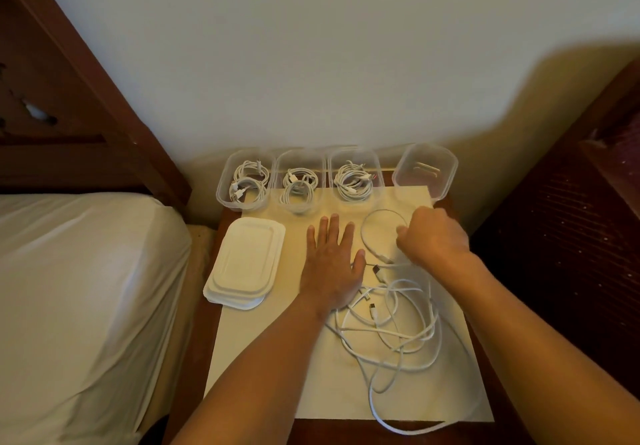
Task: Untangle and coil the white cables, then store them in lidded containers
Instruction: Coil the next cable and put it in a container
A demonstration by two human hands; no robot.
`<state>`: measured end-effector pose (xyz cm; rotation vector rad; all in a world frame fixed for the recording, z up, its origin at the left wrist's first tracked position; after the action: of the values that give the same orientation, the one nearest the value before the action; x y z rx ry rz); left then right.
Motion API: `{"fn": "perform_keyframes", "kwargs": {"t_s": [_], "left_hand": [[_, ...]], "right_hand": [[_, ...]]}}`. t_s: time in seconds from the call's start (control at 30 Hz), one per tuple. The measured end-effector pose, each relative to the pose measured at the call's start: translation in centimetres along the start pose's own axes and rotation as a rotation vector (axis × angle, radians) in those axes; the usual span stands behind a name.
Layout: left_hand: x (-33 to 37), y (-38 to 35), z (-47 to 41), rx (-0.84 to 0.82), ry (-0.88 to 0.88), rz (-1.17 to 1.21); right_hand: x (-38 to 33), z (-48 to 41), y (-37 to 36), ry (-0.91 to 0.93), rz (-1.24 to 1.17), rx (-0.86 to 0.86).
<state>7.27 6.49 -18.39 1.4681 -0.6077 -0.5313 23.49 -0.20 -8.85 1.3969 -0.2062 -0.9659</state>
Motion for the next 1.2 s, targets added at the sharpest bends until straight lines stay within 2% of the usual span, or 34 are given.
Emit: {"fn": "perform_keyframes", "kwargs": {"t_s": [0.07, 0.13, 0.23, 0.33, 0.43, 0.57, 0.63, 0.73, 0.8, 0.97, 1.03, 1.07, 1.1, 1.17, 1.2], "left_hand": [[0.0, 0.1, 0.0, -0.004, 0.009, 0.020], [-0.3, 0.4, -0.1, -0.037, 0.036, 0.107], [-0.9, 2.5, -0.4, -0.102, 0.094, 0.455], [-1.2, 6.6, 0.0, 0.036, 0.061, 0.731], [-0.2, 11.3, 0.4, 0.126, -0.108, 0.702], [1.0, 16.2, 0.7, 0.163, -0.288, 0.406], [1.4, 18.9, 1.6, 0.163, -0.322, 0.476], [0.9, 24.3, 3.3, 0.273, -0.252, 0.783], [0.3, 27.9, 4.6, 0.340, -0.198, 0.968], [-0.3, 32.9, 8.2, 0.253, -0.114, 1.654], [-2.2, 34.0, 9.2, 0.297, -0.068, 1.921], [-3.3, 34.4, 9.6, 0.347, -0.037, 1.930], [-4.4, 34.5, 10.0, 0.409, 0.010, 1.843], [-5.5, 34.0, 10.7, 0.486, 0.114, 1.492], [-5.4, 33.2, 10.9, 0.465, 0.129, 1.314]], "right_hand": [[1.7, 1.2, -1.4, -0.051, -0.057, -0.047], [2.6, 1.8, -2.6, -0.023, -0.209, -0.011], [3.0, 2.7, -2.9, 0.058, -0.571, 0.027], [2.7, 3.9, -2.3, 0.185, -0.703, 0.048], [1.7, 5.5, -0.9, 0.306, -0.799, 0.071], [0.9, 7.4, 1.3, 0.421, -0.870, 0.149], [0.8, 8.2, 1.5, 0.425, -0.827, 0.138], [1.4, 9.7, 0.7, 0.383, -0.659, 0.070], [1.8, 10.8, 0.4, 0.403, -0.643, 0.042], [1.3, 12.5, 1.8, 0.499, -0.687, 0.010], [0.9, 13.3, 2.5, 0.535, -0.708, 0.010], [0.8, 13.8, 2.8, 0.562, -0.726, 0.012], [0.7, 14.2, 3.2, 0.583, -0.753, 0.013], [0.4, 14.6, 4.3, 0.603, -0.799, 0.026], [0.0, 14.7, 4.8, 0.610, -0.785, 0.046]]}}
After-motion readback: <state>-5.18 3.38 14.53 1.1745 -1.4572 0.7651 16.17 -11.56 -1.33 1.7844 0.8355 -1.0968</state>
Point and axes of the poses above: each hand's wrist, its own z-axis away from the middle knuckle, its own y-axis out of the back of the hand, x = y × z, the point moved 4 cm from there along -z, towards the middle knuckle, and after that the axes turned 15 degrees about -z, right-handed, at the moved point
